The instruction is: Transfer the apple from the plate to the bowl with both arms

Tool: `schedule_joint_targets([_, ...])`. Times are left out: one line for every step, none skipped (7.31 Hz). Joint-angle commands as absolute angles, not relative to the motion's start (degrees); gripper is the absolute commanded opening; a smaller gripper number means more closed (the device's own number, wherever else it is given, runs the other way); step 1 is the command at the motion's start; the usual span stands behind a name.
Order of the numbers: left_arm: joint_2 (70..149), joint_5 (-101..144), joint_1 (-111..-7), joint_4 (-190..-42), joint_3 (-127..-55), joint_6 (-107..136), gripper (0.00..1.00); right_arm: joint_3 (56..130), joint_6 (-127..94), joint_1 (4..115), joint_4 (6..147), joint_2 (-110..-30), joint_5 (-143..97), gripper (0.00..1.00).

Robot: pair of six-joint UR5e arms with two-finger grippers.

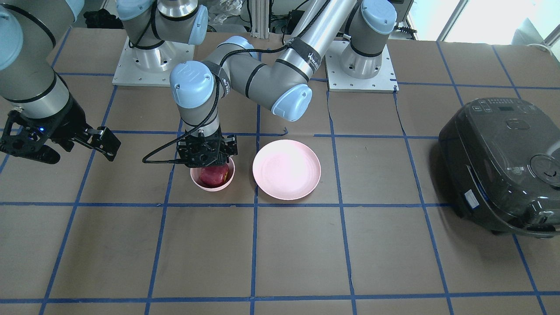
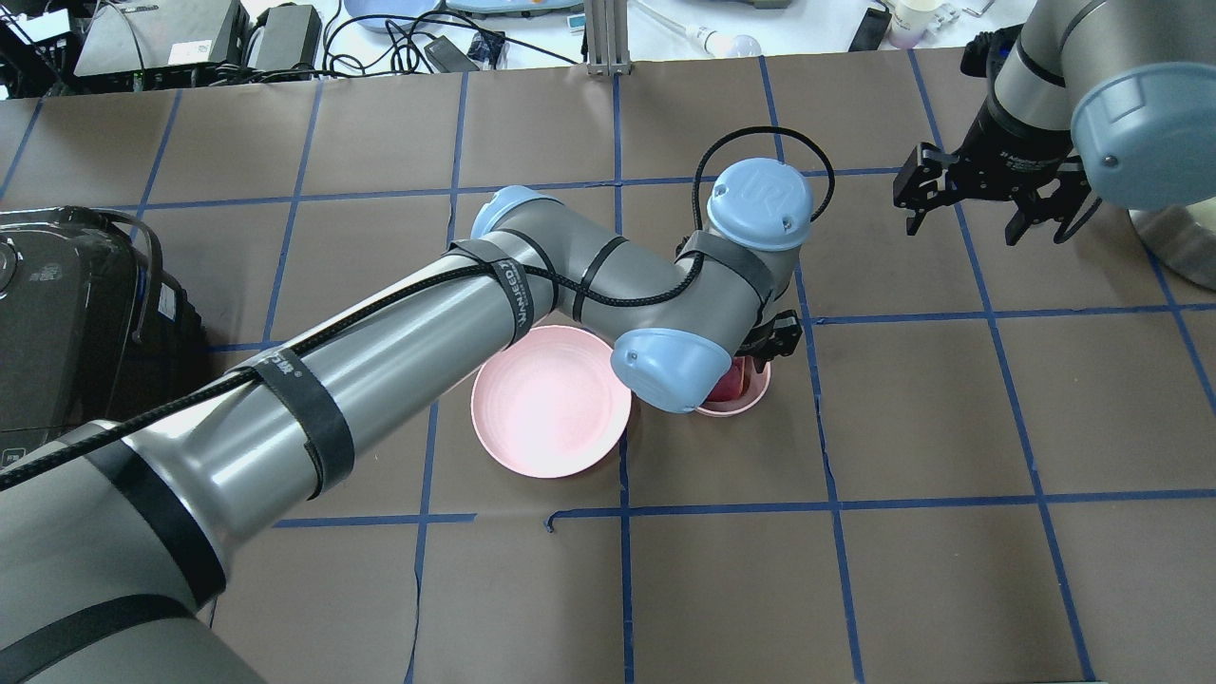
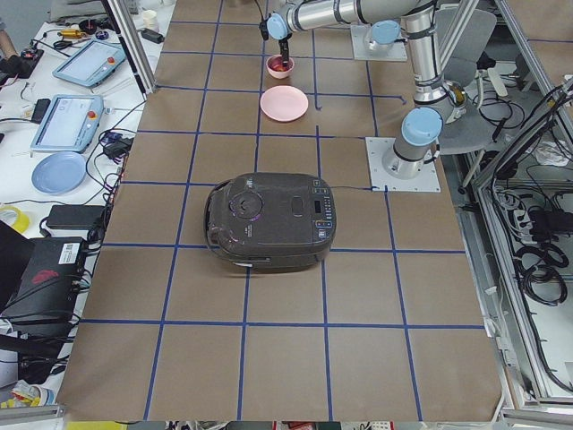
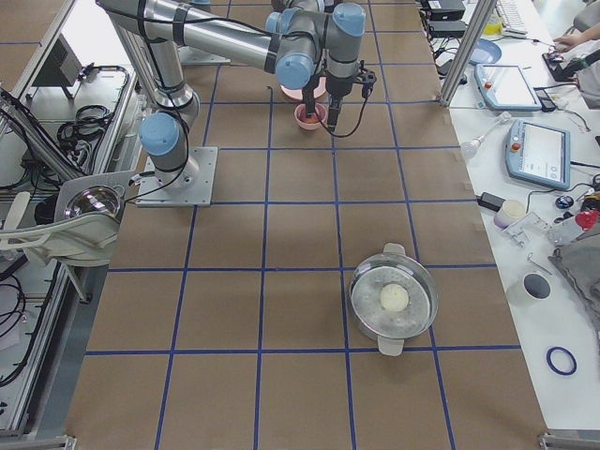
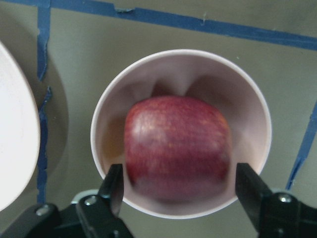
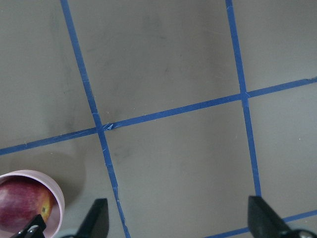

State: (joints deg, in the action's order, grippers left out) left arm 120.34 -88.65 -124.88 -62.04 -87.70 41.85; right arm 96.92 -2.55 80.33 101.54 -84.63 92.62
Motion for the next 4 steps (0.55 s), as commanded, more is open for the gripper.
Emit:
schedule_joint_targets([115.87, -88.07, -121.40, -65.02, -86.93, 35.89, 0.88, 95.46, -2.55, 80.33, 101.25, -85.07, 92.55, 1.00])
schedule_joint_targets([113.06, -86.59, -120.16, -66.17, -87.01, 33.42, 0.88, 93.71, -2.55, 80.68, 100.90, -85.43, 92.03, 1.00])
schedule_joint_targets([109.55, -86.22, -119.28, -69.84, -86.75, 30.18, 0.90, 92.82, -3.42, 81.03, 100.72, -86.73, 91.85, 1.00])
schedule_joint_targets([105.86, -86.05, -118.48, -75.18, -86.40, 27.01, 0.92, 92.81, -3.69, 82.69, 100.55, -87.71, 91.58, 1.00])
